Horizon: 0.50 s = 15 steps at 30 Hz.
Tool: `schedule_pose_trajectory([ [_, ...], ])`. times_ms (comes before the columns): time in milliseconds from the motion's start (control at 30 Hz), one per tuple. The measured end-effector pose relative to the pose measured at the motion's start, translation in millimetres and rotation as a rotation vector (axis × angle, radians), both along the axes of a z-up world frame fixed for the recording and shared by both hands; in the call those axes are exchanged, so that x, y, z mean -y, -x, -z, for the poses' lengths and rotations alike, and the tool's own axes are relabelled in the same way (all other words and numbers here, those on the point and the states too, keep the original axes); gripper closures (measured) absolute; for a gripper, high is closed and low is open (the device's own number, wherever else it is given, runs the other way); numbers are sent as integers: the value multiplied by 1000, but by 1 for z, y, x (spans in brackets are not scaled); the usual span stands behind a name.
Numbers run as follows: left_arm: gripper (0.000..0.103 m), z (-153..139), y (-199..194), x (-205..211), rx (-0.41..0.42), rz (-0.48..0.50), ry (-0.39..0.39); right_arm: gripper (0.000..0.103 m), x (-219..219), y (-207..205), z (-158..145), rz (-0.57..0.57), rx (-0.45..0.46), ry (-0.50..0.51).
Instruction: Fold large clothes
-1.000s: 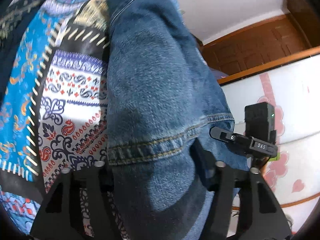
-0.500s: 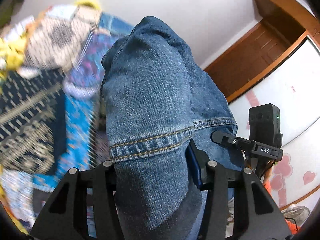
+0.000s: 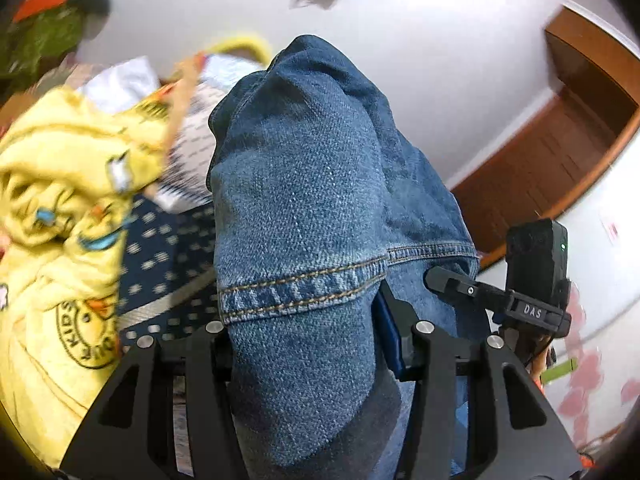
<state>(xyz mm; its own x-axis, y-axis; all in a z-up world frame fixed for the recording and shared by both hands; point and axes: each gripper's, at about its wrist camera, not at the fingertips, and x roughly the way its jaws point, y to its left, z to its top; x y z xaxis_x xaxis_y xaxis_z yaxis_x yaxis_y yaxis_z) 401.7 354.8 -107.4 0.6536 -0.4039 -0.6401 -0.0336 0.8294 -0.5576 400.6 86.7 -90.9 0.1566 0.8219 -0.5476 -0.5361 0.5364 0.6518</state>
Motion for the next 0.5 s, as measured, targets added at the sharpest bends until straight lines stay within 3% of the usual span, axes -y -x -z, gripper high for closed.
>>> schedule_pose_trajectory([
  [167, 54, 57, -16, -39, -108, -33, 13, 64, -45, -17, 61, -7, -70, 47],
  [333, 53, 122, -25, -53, -181, -58, 30, 64, -68, -25, 106, 1, -139, 118],
  [400, 50, 123, -19, -53, -136, -48, 23, 64, -68, -22, 110, -1, -112, 132],
  [500, 44, 124, -14, -48, -149, -62, -12, 61, -65, -21, 105, -13, -110, 148],
])
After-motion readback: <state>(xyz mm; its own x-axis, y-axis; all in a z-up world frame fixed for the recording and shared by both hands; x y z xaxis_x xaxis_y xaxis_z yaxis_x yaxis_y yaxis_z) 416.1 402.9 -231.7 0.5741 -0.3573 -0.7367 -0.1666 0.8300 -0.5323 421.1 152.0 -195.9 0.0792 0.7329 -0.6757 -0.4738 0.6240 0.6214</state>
